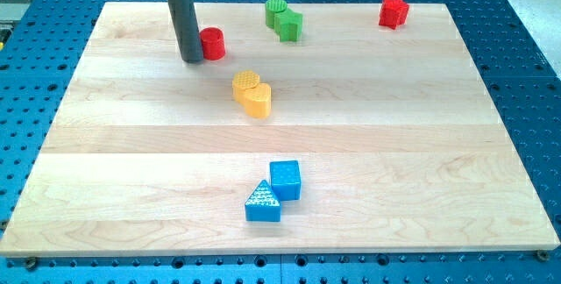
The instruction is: Push the red circle to the bottom left of the red circle
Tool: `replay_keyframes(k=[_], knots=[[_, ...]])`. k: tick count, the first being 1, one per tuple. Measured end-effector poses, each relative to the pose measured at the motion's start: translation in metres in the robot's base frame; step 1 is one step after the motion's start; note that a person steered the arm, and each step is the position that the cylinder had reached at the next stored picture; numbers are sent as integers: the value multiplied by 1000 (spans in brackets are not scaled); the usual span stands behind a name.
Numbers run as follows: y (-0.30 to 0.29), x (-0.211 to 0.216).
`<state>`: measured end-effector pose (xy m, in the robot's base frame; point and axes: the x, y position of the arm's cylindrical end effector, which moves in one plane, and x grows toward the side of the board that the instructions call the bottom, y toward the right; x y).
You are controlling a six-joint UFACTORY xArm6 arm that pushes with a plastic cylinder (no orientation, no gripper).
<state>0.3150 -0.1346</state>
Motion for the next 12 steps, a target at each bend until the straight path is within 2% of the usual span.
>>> replay_keyframes(k=[2, 3, 5, 6, 7, 8, 9, 10, 11, 12], knots=[[2, -16], [35, -9], [176, 23], [184, 18], [165, 11], [180, -11], [246, -22], [265, -23], [200, -22], [183, -23]])
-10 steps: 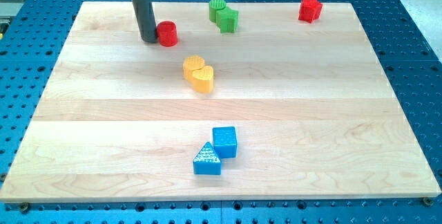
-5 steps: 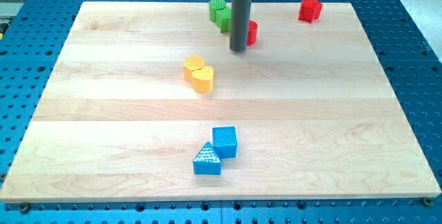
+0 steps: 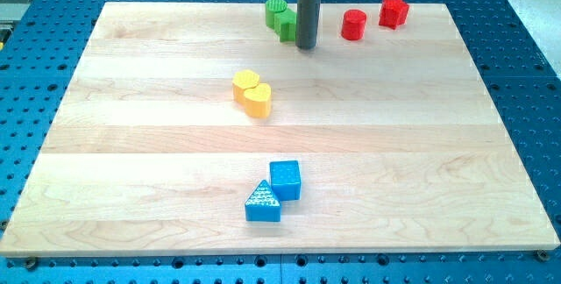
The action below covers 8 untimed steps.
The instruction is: Push the red circle to the bottom left of the red circle
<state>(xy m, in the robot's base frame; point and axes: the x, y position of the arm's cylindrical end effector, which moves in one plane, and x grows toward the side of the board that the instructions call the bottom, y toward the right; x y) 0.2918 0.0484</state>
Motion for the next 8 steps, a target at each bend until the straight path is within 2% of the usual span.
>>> replay_keyframes(k=[1, 3, 5, 6, 8], knots=[[49, -5], [31, -30], [61, -36], [73, -33], [59, 16]])
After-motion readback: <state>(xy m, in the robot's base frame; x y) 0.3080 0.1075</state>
